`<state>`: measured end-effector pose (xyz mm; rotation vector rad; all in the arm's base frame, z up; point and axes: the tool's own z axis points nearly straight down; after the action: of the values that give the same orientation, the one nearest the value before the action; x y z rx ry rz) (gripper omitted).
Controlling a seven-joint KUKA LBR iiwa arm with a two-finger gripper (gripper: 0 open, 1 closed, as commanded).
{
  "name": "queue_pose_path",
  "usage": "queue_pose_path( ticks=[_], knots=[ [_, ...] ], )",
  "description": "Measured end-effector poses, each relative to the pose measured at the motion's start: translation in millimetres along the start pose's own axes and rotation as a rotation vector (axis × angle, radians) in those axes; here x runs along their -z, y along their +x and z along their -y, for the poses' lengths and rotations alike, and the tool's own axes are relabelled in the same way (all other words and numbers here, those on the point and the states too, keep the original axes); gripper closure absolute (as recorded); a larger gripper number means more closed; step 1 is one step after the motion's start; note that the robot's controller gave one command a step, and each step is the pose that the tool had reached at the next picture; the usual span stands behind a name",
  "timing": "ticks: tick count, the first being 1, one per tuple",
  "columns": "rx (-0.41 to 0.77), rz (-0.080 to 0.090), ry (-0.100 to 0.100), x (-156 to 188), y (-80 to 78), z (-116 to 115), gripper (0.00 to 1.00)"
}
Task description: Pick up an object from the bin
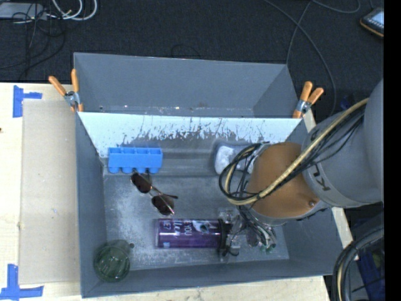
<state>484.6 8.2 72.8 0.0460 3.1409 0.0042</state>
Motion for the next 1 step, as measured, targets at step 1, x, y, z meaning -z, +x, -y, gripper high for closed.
queue_pose_path(
  ticks=[1],
  knots=[
    [0.000, 0.000, 0.000, 0.0, 0.0, -0.1, 1.00]
  ],
)
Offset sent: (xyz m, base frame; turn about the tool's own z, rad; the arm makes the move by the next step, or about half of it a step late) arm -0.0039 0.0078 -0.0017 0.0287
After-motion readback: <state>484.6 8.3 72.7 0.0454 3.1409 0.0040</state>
